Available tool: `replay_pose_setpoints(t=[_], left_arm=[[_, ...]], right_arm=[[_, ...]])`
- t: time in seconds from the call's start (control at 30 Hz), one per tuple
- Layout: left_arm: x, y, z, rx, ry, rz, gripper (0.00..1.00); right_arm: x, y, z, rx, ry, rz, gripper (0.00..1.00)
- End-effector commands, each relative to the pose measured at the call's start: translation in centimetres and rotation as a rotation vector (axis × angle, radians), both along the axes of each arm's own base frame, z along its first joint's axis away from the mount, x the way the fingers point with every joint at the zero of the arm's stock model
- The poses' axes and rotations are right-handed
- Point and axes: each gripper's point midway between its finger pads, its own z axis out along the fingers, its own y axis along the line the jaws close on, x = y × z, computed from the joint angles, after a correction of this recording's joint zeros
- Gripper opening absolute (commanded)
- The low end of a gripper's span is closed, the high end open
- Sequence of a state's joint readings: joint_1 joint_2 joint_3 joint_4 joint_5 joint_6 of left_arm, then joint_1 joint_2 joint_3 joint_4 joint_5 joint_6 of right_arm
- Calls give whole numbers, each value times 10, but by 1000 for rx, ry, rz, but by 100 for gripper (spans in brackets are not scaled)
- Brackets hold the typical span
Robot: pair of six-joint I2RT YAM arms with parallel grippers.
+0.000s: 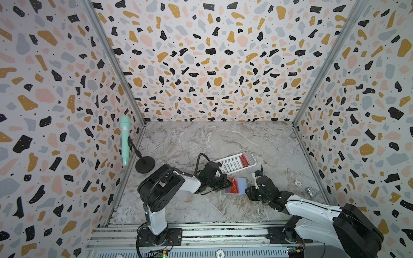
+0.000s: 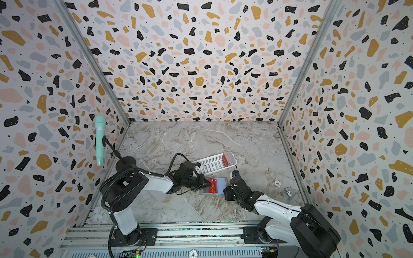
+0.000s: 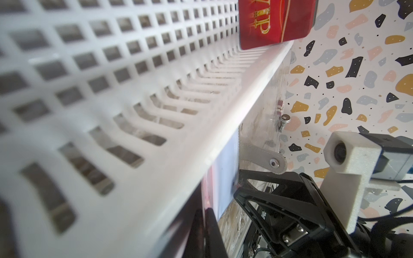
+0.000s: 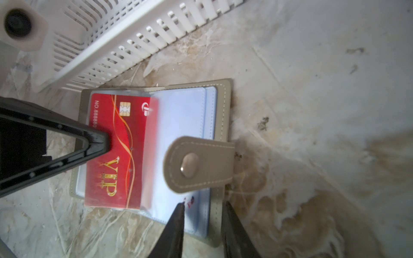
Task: Insert credit cards into a card holder
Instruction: Insert the credit card into the card slot.
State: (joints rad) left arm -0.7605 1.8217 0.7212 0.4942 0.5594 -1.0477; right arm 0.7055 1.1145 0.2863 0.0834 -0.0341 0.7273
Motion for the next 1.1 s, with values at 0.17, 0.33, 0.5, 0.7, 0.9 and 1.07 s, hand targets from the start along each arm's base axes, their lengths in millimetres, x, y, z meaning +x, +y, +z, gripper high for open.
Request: replay_pose_setpoints(t=[0.17, 0.33, 0.5, 0.7, 0.9, 1.07], left_arm=[[-3, 6, -22, 135, 0, -28, 12], [-1, 14, -29, 215, -10, -34, 18], [1, 20, -28, 273, -38, -45, 22], [3, 33, -27, 367, -66, -51, 28], [4, 40, -24, 407, -80, -44, 29], [-2, 36, -26, 390, -64, -68, 28]], right_arm=[[-11, -6, -13, -43, 45, 18, 31], [-11, -6, -13, -45, 43, 20, 31], [-11, -7, -14, -49, 44, 18, 31], [-12, -6, -15, -54, 45, 19, 31], [-12, -7, -18, -68, 50, 21, 31], [-12, -6, -18, -73, 51, 22, 31]])
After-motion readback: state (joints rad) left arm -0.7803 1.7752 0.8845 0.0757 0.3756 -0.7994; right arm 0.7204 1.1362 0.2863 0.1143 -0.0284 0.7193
